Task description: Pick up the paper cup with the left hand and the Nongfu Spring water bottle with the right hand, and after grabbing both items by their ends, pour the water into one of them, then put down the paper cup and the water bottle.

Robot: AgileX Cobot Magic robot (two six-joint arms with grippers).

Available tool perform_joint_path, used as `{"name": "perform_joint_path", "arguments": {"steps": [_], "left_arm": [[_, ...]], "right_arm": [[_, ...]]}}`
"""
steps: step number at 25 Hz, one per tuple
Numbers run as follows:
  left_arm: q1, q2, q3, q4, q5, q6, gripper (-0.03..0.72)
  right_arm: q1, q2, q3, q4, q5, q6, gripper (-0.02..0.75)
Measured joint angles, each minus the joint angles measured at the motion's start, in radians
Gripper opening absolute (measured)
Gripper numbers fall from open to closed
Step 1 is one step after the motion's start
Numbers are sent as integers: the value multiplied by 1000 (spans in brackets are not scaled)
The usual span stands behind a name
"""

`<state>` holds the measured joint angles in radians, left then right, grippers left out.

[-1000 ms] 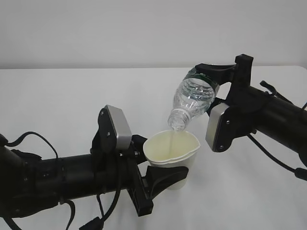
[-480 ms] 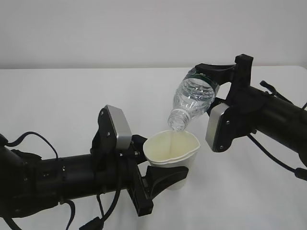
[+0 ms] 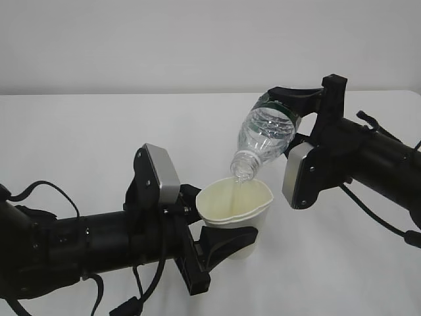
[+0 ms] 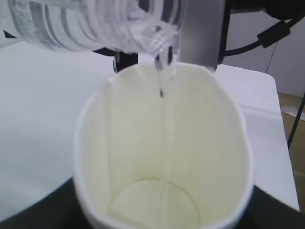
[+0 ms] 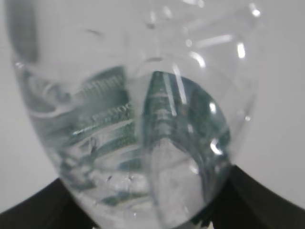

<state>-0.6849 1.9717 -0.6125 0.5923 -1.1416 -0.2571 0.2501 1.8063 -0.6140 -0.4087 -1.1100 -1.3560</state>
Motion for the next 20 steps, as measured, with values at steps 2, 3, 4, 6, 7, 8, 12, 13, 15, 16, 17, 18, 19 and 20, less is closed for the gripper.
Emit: {"name": "perform_joint_path", "arguments": {"steps": [2, 3, 4, 6, 7, 8, 12, 13, 15, 16, 17, 18, 19, 20], "left_arm": [[0, 0, 0, 0, 0, 0, 426], [0, 0, 0, 0, 0, 0, 426], [0, 0, 0, 0, 0, 0, 426], [0, 0, 0, 0, 0, 0, 426], [0, 0, 0, 0, 0, 0, 426], [0, 0, 0, 0, 0, 0, 426], [0, 0, 0, -1, 0, 0, 426], [0, 0, 0, -1, 0, 0, 426], [0, 0, 0, -1, 0, 0, 426], [0, 0, 0, -1, 0, 0, 425], [0, 0, 0, -1, 0, 0, 425], [0, 0, 0, -1, 0, 0, 425], [0, 0, 0, -1, 0, 0, 425], [0, 0, 0, -1, 0, 0, 425]], "right_arm": [[0, 0, 0, 0, 0, 0, 480], [0, 0, 0, 0, 0, 0, 480], [0, 0, 0, 0, 0, 0, 480], [0, 0, 0, 1, 0, -2, 480], [0, 0, 0, 1, 0, -2, 480], [0, 0, 0, 1, 0, -2, 480], [0, 0, 0, 1, -2, -2, 480], [0, 0, 0, 1, -2, -2, 480], [0, 0, 0, 1, -2, -2, 480], [0, 0, 0, 1, -2, -2, 480], [0, 0, 0, 1, -2, -2, 480], [0, 0, 0, 1, -2, -2, 480], [0, 0, 0, 1, -2, -2, 480], [0, 0, 0, 1, -2, -2, 480]]}}
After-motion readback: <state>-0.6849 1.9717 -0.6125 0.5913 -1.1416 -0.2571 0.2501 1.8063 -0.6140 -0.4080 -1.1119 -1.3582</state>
